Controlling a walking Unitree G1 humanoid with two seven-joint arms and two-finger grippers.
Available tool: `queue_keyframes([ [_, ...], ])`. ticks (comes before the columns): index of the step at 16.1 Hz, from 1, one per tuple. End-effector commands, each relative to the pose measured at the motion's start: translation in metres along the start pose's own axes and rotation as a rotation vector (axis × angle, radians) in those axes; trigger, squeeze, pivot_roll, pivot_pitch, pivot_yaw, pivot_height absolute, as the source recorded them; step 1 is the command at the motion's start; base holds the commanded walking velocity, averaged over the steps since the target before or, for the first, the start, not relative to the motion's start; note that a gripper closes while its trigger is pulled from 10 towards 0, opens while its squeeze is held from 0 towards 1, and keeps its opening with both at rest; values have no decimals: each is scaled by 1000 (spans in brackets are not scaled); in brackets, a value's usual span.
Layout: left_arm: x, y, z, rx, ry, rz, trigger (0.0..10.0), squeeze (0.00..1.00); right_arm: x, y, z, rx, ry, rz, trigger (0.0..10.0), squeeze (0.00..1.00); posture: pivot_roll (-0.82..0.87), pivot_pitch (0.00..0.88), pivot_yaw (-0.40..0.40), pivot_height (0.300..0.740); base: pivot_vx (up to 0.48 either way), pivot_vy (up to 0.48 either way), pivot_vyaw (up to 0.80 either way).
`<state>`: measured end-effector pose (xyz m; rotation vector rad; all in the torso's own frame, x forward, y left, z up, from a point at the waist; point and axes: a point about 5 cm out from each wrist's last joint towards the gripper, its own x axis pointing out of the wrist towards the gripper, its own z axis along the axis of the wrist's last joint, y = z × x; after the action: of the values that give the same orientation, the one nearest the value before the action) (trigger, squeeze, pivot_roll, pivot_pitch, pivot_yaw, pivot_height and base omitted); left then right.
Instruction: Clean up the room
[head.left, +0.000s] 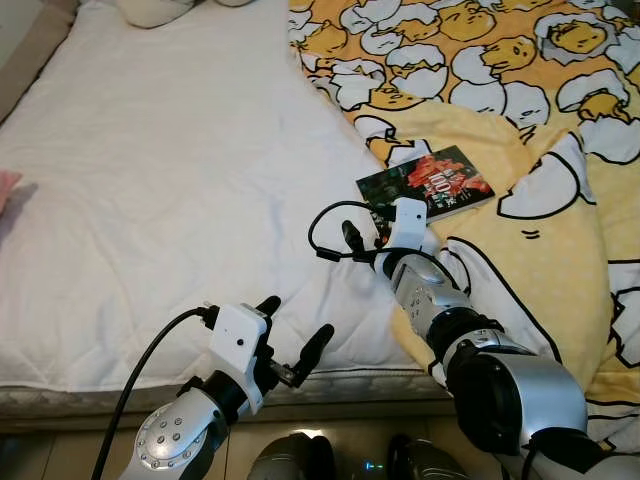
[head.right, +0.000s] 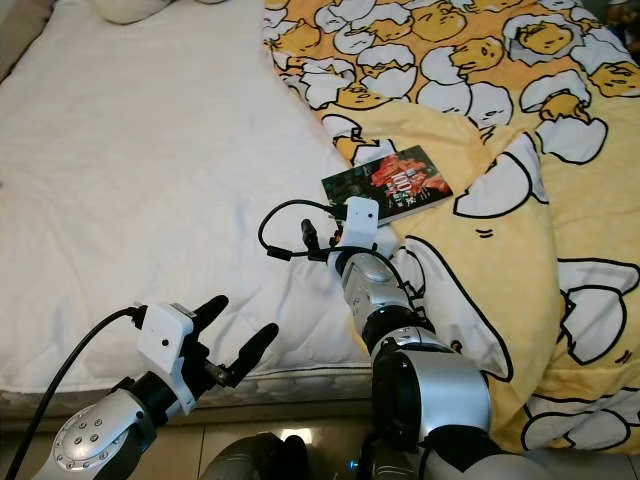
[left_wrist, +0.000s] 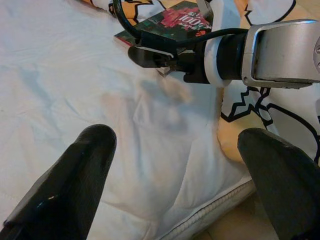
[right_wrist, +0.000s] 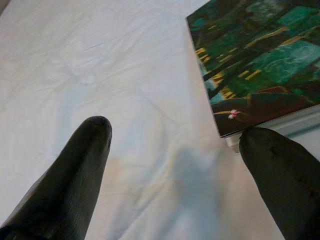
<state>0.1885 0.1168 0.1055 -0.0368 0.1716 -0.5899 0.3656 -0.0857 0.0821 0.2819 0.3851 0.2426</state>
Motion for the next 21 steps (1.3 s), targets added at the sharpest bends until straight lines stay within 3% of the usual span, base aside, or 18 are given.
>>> queue_keyframes([
  [1,-3,2,-6,-7,31,7,10000,0,0,9,-8,9,8,39,0,1000,128,171,157,740,0,0,0],
  [4,-2,2,-5,-6,30,5,10000,0,1,16,-8,-10,3,59,0,1000,125,169,157,740,0,0,0],
  [7,-2,2,-5,-6,29,6,10000,0,1,12,-2,-44,-40,11,0,1000,123,168,157,740,0,0,0],
  [8,-1,2,-5,-6,28,6,10000,0,0,6,3,-72,-72,-44,10000,1000,122,169,158,740,0,0,0],
  [10,-2,3,-5,-6,29,7,10000,0,-2,-7,14,-79,-139,-140,10000,1000,121,170,158,740,0,0,0],
  [12,-1,2,-5,-7,29,4,10000,0,-4,-19,22,-24,-183,-220,10000,1000,119,171,159,740,0,0,0],
  [15,0,1,-5,-8,25,0,10000,0,-7,-38,25,123,-164,-317,10000,1000,118,167,153,740,0,0,0],
  [17,0,1,-5,-8,23,2,10000,0,-8,-42,21,194,-129,-336,10000,1000,118,168,150,740,0,0,0],
  [20,0,0,-5,-9,22,2,10000,0,-9,-45,15,198,-98,-350,10000,988,119,170,148,740,0,0,0],
  [21,0,0,-5,-9,21,2,10000,0,-9,-46,14,169,-83,-361,9529,0,119,170,148,740,0,0,0],
])
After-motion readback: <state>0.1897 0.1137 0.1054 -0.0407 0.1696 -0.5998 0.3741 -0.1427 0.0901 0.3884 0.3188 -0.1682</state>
